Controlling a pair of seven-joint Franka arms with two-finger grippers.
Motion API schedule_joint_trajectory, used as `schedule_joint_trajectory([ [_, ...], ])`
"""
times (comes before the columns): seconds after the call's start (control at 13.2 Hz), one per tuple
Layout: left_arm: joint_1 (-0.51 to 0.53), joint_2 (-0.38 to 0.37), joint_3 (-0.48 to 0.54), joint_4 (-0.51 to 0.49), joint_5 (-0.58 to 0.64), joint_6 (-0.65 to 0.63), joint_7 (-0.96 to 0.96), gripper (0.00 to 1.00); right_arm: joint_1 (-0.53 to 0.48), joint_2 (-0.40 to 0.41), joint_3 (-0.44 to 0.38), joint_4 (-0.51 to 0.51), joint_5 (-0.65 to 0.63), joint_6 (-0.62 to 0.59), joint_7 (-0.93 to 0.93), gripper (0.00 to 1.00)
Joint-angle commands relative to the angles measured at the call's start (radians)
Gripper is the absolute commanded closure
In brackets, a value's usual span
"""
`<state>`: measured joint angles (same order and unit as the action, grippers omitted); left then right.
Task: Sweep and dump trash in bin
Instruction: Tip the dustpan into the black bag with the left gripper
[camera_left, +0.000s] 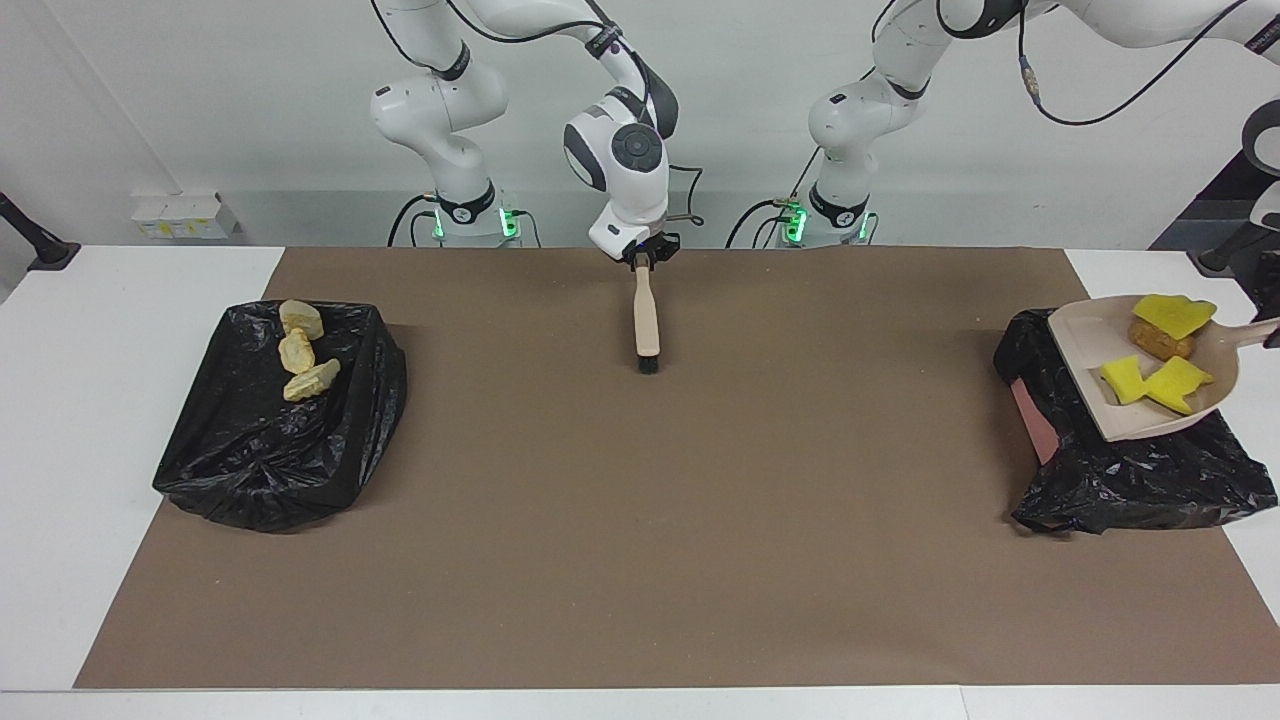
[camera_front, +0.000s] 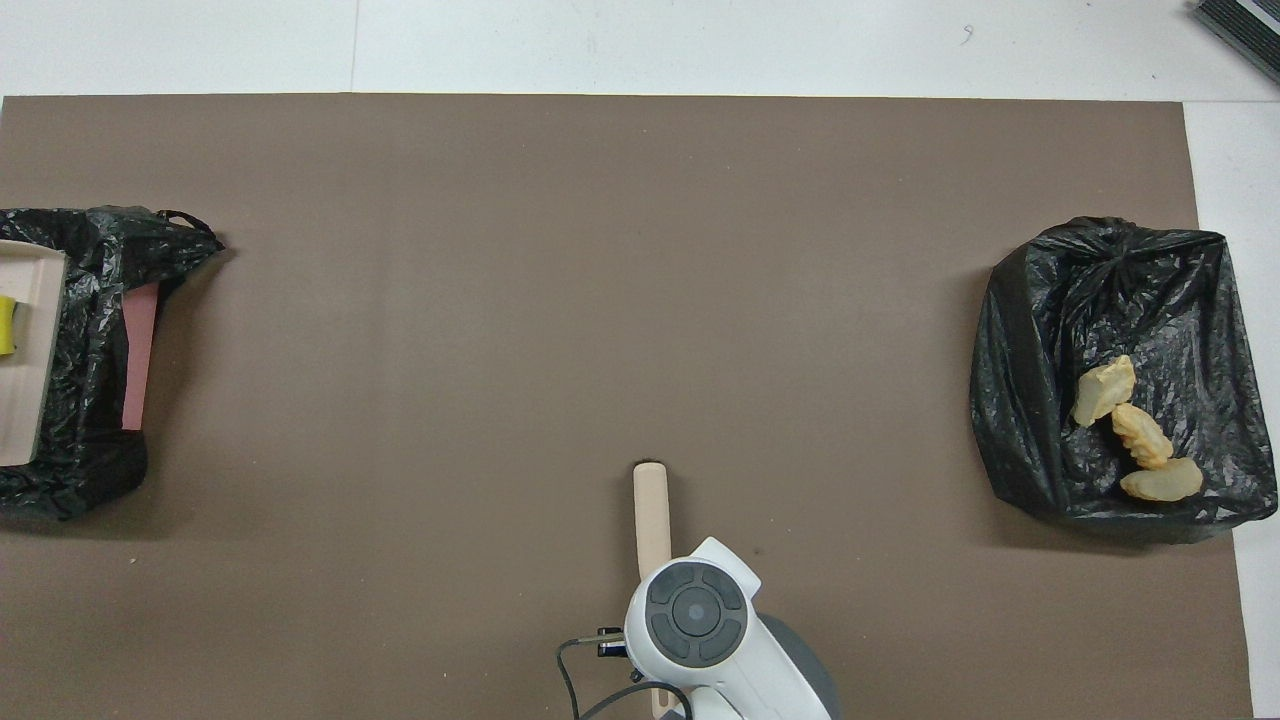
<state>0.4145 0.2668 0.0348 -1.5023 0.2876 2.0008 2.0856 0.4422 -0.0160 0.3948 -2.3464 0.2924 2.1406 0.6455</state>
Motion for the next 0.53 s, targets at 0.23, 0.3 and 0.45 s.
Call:
schedule_joint_trajectory([
  [0.23, -0.065, -0.018, 0.005, -0.085, 0.33, 0.091, -0.219, 1.0, -0.045, 0.001, -0.011, 0.079, -0.032, -0.001, -0.029, 0.0],
  [0.3, -0.072, -0.018, 0.005, -0.087, 0.376, 0.093, -0.219, 1.0, -0.072, -0.001, -0.011, 0.096, -0.044, -0.01, -0.03, 0.0],
  [0.45, -0.086, -0.021, 0.005, -0.088, 0.467, 0.09, -0.245, 1.0, -0.097, -0.016, -0.014, 0.133, -0.07, -0.04, -0.027, 0.0],
])
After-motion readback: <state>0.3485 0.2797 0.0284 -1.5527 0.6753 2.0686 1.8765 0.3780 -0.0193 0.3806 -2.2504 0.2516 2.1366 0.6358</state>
